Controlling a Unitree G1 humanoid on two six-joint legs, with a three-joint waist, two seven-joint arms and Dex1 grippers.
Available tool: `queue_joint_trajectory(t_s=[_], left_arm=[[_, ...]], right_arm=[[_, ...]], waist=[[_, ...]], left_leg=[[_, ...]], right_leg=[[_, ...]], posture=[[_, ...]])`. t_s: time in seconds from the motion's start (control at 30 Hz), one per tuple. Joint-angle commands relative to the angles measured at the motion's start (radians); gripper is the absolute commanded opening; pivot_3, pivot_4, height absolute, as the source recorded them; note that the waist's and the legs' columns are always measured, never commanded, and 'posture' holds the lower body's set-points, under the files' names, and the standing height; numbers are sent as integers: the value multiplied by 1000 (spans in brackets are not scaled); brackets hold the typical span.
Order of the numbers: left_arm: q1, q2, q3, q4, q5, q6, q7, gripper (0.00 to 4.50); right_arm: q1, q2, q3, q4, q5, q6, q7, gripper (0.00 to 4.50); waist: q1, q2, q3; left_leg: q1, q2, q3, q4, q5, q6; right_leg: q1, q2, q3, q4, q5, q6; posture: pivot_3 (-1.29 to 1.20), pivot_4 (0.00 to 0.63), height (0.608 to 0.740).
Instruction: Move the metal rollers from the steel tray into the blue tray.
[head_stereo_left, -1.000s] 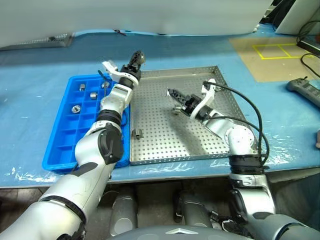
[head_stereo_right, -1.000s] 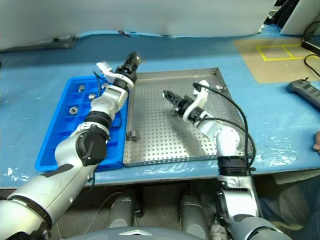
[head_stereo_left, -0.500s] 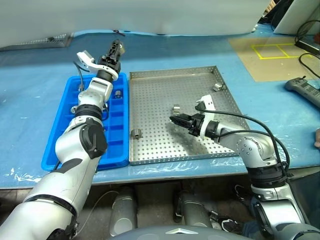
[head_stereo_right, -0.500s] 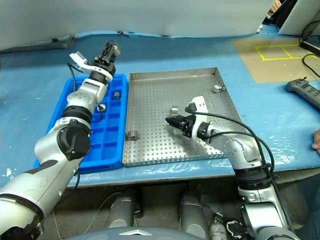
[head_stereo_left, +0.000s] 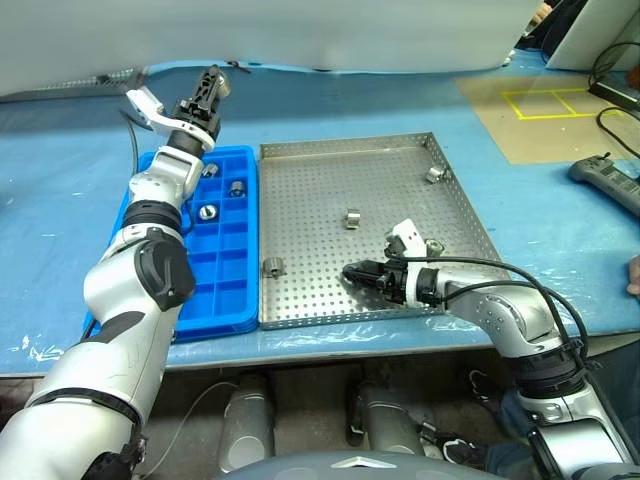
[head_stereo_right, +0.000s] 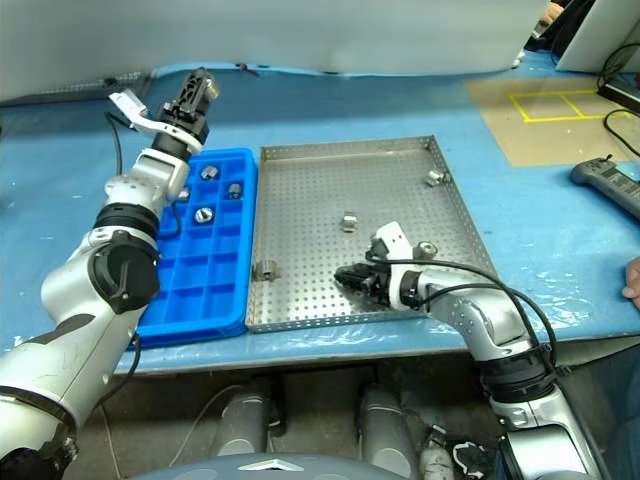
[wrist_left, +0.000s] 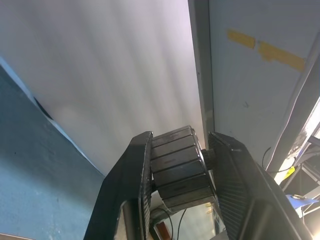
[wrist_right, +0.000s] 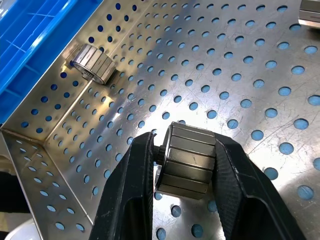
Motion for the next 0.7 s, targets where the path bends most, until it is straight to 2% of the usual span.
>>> queue_joint_trajectory(t_s=[0.03, 0.1, 0.17, 0.43, 0.53, 0.7], left_arm=[[-21, 1, -7, -20, 10, -7, -21, 1398], [-21, -1, -5, -21, 12, -7, -21, 1398], [-18, 2, -1, -21, 15, -9, -16, 1398], [-1, 18, -20, -41, 35, 19, -35, 1398], [15, 40, -63, -79, 71, 38, -68, 1398], [156, 93, -221, -325, 167, 88, -140, 1398]], right_arm=[[13, -2, 35, -5, -37, -1, 26, 2158], [18, 1, 36, -4, -48, -2, 33, 2816], [7, 49, -40, -36, 33, 4, 41, 3484], [-51, 185, -256, -117, 304, 16, 46, 3484], [-80, 233, -324, -118, 413, 11, 28, 3484], [-102, 250, -357, -76, 493, 14, 29, 3484]], waist=[[0, 0, 0], [0, 0, 0], [-1, -1, 0], [-1, -1, 0], [-1, -1, 0], [-1, -1, -1]], left_leg=[[0, 0, 0, 0, 0, 1], [0, 0, 0, 0, -1, 2], [1, 0, 0, 0, -2, 3], [2, 0, 0, 1, -3, 4], [2, 1, 0, 1, -3, 4], [2, 1, 0, 0, -3, 4]], right_leg=[[0, 0, 0, 0, 0, 0], [0, 0, 0, 0, 0, 0], [1, 0, 0, 0, 0, 0], [1, 0, 0, 1, 0, 0], [1, 0, 0, 1, 0, -1], [1, 0, 0, 1, 0, -1]], posture=[[-246, 150, 740], [-245, 150, 740], [-250, 150, 740], [-242, 150, 740], [-225, 150, 740], [-131, 150, 740]])
